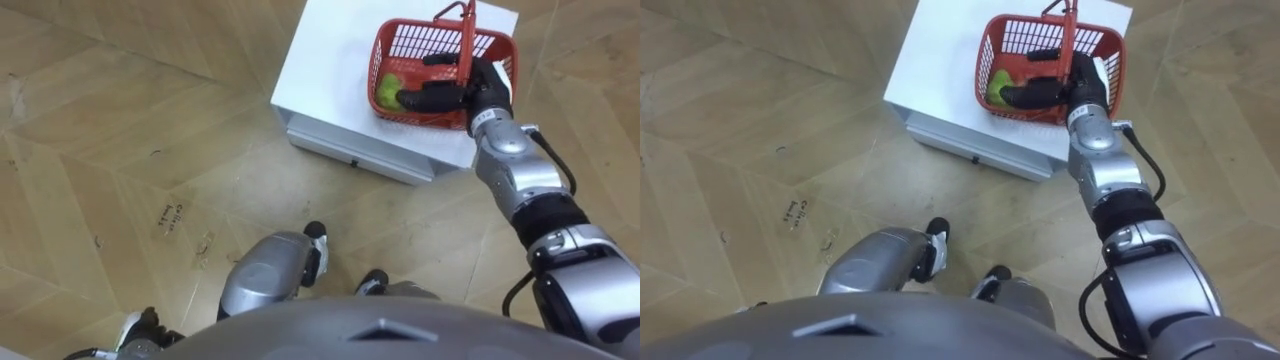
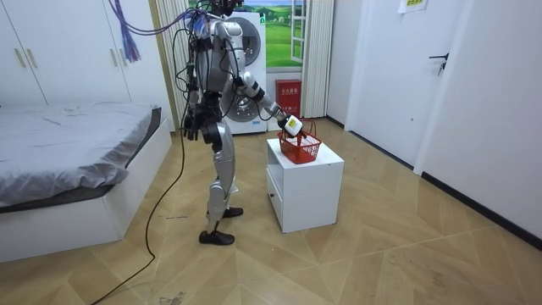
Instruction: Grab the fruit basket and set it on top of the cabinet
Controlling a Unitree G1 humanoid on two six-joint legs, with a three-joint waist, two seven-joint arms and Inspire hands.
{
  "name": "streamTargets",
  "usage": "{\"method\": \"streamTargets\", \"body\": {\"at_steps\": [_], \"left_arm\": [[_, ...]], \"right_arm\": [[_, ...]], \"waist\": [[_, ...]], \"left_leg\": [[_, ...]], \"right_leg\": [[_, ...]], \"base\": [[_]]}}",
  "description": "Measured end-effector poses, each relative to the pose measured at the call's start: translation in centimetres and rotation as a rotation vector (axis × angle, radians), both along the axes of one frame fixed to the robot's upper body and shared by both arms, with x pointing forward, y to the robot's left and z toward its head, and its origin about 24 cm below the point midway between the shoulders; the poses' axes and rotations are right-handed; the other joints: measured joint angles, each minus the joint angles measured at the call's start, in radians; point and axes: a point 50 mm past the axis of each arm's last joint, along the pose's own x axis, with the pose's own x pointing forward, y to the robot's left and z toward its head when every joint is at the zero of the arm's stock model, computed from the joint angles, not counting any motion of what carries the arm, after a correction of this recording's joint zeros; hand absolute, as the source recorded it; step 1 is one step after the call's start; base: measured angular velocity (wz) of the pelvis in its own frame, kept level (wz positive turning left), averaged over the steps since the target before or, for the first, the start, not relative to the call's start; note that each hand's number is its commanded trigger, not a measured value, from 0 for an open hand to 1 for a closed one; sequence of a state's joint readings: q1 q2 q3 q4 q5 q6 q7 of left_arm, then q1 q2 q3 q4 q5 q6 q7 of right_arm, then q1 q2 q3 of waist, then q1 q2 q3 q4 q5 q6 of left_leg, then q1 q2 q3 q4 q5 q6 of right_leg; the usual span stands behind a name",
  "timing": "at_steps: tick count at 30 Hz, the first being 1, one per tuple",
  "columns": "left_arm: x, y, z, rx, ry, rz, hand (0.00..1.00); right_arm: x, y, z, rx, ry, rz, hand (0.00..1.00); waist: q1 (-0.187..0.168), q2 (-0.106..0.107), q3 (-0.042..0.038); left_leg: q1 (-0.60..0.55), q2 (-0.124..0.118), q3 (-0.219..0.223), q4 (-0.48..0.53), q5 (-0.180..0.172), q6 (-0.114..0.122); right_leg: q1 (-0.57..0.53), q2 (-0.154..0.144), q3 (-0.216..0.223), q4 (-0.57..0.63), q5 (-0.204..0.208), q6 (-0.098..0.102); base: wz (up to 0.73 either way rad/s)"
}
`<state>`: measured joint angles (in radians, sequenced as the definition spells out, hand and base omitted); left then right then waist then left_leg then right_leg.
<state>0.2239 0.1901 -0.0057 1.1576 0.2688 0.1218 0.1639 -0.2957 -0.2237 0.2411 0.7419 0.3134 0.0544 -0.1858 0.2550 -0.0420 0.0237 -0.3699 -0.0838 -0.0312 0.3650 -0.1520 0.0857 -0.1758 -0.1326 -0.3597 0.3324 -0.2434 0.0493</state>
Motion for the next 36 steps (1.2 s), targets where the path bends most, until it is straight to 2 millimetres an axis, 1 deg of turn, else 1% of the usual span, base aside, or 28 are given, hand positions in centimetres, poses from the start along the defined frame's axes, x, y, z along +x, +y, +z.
{"method": "streamTargets", "body": {"at_steps": [6, 11, 18, 22, 27, 28, 29, 30, 31, 32, 36], "left_arm": [[-0.2, 0.0, 0.0, 0.000, 0.004, 0.001, 0.00], [-0.2, 0.0, 0.0, -0.002, 0.003, 0.001, 0.00], [0.0, -0.1, 0.0, -0.017, 0.002, -0.001, 0.00], [0.2, -0.2, 0.0, -0.020, -0.004, -0.013, 0.00], [0.2, -0.2, 0.0, -0.016, -0.006, -0.011, 0.00], [0.3, -0.1, 0.0, -0.015, -0.009, -0.012, 0.00], [0.4, -0.1, 0.0, -0.014, -0.016, -0.013, 0.00], [0.4, -0.1, 0.0, -0.013, -0.016, -0.014, 0.00], [0.4, -0.1, 0.1, -0.006, -0.018, -0.012, 0.00], [0.5, 0.0, 0.1, 0.005, -0.023, -0.012, 0.00], [0.5, -0.1, 0.1, 0.019, -0.038, -0.002, 0.00]], "right_arm": [[0.0, 0.1, 0.0, 0.010, 0.003, 0.016, 0.00], [0.0, 0.1, 0.0, 0.004, 0.002, 0.020, 0.00], [0.0, -0.2, 0.0, -0.005, 0.002, 0.022, 0.00], [0.0, -0.4, 0.1, -0.010, 0.001, 0.018, 0.00], [0.1, -0.2, 0.3, -0.005, -0.010, 0.019, 0.00], [0.3, -0.1, 0.5, -0.005, -0.022, 0.018, 0.00], [0.4, 0.0, 0.8, -0.005, -0.038, 0.017, 0.00], [0.5, 0.1, 1.0, -0.004, -0.048, 0.019, 0.00], [0.5, 0.2, 1.3, -0.003, -0.064, 0.018, 0.00], [0.2, 0.1, 1.4, 0.001, -0.078, 0.008, 0.00], [-0.8, -0.3, 1.3, 0.012, -0.093, -0.016, 0.00]], "waist": [[0.000, -0.002, 0.0012], [-0.004, -0.008, 0.0042], [-0.009, -0.011, 0.0046], [-0.009, -0.011, 0.0041], [-0.031, -0.013, 0.0025], [-0.035, -0.014, 0.0016], [-0.050, -0.016, 0.0010], [-0.055, -0.017, 0.0001], [-0.059, -0.020, -0.0061], [-0.062, -0.024, -0.0151], [-0.070, -0.025, -0.0183]], "left_leg": [[0.003, 0.000, -0.001, 0.000, 0.000, 0.000], [0.008, -0.001, -0.001, -0.001, 0.000, 0.000], [0.017, -0.001, -0.009, 0.004, 0.000, 0.000], [0.019, 0.000, -0.006, 0.008, 0.000, 0.000], [0.032, 0.001, -0.005, 0.006, 0.000, 0.000], [0.037, 0.001, -0.005, 0.004, 0.000, 0.000], [0.043, 0.001, -0.005, 0.003, 0.000, 0.000], [0.047, 0.001, -0.005, 0.001, 0.000, 0.000], [0.052, 0.001, -0.004, -0.002, 0.000, 0.000], [0.056, 0.001, -0.003, -0.003, 0.000, 0.000], [0.092, 0.001, 0.004, -0.014, 0.000, 0.000]], "right_leg": [[-0.002, -0.002, 0.000, 0.012, 0.000, 0.000], [0.003, -0.002, 0.001, 0.012, 0.000, 0.000], [0.019, 0.001, 0.000, 0.005, 0.000, 0.000], [0.026, 0.005, 0.001, -0.006, 0.000, 0.000], [0.041, 0.005, 0.000, -0.006, 0.000, 0.000], [0.047, 0.005, 0.000, -0.007, 0.000, 0.000], [0.055, 0.006, -0.002, -0.009, 0.000, 0.000], [0.057, 0.005, -0.002, -0.009, 0.000, 0.000], [0.060, 0.005, -0.002, -0.009, 0.000, 0.000], [0.064, 0.005, -0.002, -0.011, 0.000, 0.000], [0.092, 0.005, -0.001, -0.026, 0.001, -0.001]], "base": [[0.00], [0.00], [0.03], [-0.02], [-0.01], [0.00], [0.00], [0.00], [-0.04], [-0.03], [-0.05]]}}
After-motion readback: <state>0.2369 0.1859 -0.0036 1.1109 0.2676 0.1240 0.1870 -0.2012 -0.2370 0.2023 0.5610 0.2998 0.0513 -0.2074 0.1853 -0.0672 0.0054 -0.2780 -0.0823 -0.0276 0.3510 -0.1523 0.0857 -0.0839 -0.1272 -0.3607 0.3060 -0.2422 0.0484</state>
